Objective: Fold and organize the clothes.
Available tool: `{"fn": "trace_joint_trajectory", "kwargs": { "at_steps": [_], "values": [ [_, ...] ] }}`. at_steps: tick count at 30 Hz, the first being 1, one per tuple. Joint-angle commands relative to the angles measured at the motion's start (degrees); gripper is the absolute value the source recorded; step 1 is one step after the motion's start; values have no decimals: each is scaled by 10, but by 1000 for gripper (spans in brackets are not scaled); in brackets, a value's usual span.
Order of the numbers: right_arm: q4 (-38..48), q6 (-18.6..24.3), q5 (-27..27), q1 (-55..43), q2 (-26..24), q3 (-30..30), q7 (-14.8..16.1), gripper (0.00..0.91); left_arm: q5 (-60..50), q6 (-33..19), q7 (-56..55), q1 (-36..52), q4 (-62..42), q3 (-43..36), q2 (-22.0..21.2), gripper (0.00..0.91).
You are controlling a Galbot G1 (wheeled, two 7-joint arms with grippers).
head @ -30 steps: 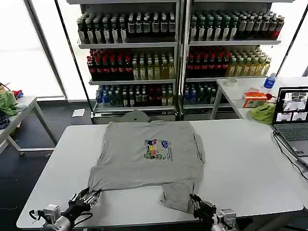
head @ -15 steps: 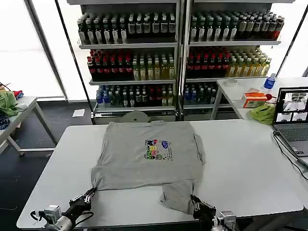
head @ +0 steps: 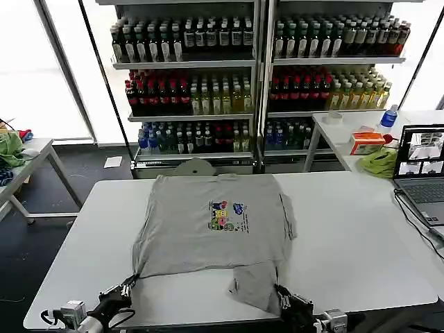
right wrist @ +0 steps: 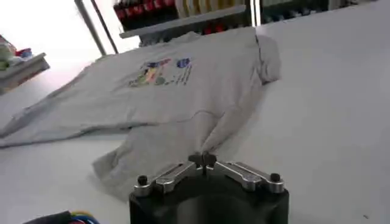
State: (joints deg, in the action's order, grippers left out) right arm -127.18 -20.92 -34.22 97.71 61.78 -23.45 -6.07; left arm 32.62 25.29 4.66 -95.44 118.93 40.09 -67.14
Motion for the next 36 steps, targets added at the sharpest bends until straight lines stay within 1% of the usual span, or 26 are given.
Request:
{"fn": "trace_joint_trajectory", "kwargs": {
  "at_steps": [1, 6, 9, 13, 15, 19, 20, 21, 23, 27, 32, 33, 36],
  "values": [
    [-25, 31, -4, 40, -11, -24, 14, 0, -13, -1, 5, -31, 66, 35, -30, 40],
    [-42, 33, -13, 53, -11, -32, 18, 0, -15, 6, 4, -44, 94, 52, -41, 30],
    [-44, 39, -21, 49, -8, -33, 21, 0, -14, 7, 5, -48, 102, 59, -36, 30],
    [-28, 47, -25, 9, 4, -23, 16, 0, -3, 7, 3, -25, 86, 59, -15, 30],
    [-20, 47, -34, -23, 14, -19, 9, 0, 6, 9, 1, -9, 78, 58, 3, 40],
    [-7, 46, -41, -77, 32, -14, -2, 0, 27, 8, 1, 17, 67, 54, 39, 30],
    [-2, 45, -41, -95, 35, -11, -4, 0, 36, 9, 0, 28, 58, 51, 57, 40],
    [3, 44, -40, -107, 38, -8, -5, 0, 40, 9, -2, 42, 50, 44, 69, 30],
    [16, 42, -40, -137, 43, 2, -11, 0, 53, 19, -7, 69, 34, 33, 92, 40],
    [45, 37, -35, -197, 59, 25, -23, 0, 80, 33, -14, 133, 0, 0, 125, 30],
    [89, 36, -27, -275, 75, 46, -38, 0, 91, 41, -20, 203, -43, -48, 141, 30],
    [100, 36, -27, -287, 76, 49, -40, 0, 92, 42, -20, 219, -53, -56, 144, 40],
    [129, 36, -22, -319, 83, 54, -44, 0, 105, 45, -26, 261, -85, -80, 150, 30]
  ]
}}
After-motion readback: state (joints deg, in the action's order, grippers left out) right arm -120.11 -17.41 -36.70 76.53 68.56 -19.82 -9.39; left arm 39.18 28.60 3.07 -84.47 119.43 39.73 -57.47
